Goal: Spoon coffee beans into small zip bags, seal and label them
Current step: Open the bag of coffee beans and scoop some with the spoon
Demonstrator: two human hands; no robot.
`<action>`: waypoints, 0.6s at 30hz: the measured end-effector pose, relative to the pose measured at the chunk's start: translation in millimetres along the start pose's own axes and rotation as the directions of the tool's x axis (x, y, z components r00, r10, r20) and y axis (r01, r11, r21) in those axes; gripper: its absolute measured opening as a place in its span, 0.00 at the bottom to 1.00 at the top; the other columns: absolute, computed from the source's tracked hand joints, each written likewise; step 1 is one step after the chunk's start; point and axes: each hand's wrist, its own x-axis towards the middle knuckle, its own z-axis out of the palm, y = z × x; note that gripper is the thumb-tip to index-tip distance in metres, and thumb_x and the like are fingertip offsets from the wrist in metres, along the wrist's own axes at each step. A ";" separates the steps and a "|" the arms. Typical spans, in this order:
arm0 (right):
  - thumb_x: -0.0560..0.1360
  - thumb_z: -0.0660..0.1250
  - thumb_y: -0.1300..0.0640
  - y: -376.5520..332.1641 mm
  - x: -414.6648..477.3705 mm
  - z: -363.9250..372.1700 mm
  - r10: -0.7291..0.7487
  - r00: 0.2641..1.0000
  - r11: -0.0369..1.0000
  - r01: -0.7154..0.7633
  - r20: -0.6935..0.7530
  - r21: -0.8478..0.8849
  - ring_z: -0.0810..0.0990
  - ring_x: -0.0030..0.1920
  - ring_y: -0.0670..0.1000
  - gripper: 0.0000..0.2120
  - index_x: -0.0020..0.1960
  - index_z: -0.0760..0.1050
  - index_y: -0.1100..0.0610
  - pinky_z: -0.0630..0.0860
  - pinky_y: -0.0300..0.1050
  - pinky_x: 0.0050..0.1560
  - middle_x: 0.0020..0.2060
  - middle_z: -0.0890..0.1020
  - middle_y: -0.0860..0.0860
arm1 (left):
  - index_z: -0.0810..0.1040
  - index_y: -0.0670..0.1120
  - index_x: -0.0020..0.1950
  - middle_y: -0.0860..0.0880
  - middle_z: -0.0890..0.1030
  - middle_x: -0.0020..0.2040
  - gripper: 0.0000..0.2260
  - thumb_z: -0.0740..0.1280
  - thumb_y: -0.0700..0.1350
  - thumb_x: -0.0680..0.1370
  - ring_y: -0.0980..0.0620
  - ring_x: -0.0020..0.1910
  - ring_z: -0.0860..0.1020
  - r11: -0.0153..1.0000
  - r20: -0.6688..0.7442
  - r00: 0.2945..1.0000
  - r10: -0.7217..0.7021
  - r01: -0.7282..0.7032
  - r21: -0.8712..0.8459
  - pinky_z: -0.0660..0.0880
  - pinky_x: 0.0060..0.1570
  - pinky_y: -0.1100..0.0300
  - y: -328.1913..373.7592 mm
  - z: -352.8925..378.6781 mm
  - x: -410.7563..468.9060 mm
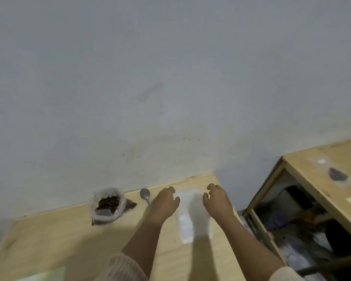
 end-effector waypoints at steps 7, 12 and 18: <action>0.76 0.59 0.61 46.1 9.2 46.5 0.028 0.973 0.999 -0.036 0.231 0.032 0.74 0.55 0.58 0.13 0.60 0.71 0.64 0.69 0.45 0.50 0.53 0.75 0.59 | 0.70 0.33 0.59 0.37 0.72 0.56 0.16 0.62 0.43 0.77 0.40 0.57 0.71 0.998 -0.021 0.998 -0.062 0.062 0.025 0.66 0.58 0.54 -26.1 73.4 -6.4; 0.74 0.61 0.63 52.7 10.2 63.7 0.022 0.974 0.994 -0.045 0.225 0.098 0.73 0.47 0.59 0.07 0.49 0.73 0.66 0.62 0.43 0.41 0.43 0.69 0.55 | 0.72 0.34 0.55 0.37 0.71 0.52 0.12 0.63 0.41 0.75 0.38 0.53 0.71 0.989 -0.156 0.981 -0.114 0.097 -0.113 0.69 0.55 0.48 -18.7 98.7 -11.3; 0.73 0.62 0.65 51.4 5.2 66.3 0.030 0.992 0.981 -0.052 0.122 0.187 0.74 0.52 0.58 0.12 0.57 0.73 0.65 0.66 0.42 0.46 0.50 0.73 0.59 | 0.67 0.37 0.63 0.40 0.70 0.60 0.16 0.61 0.43 0.78 0.42 0.59 0.68 0.976 -0.222 0.964 -0.143 0.099 -0.195 0.67 0.59 0.52 -7.4 103.1 -12.3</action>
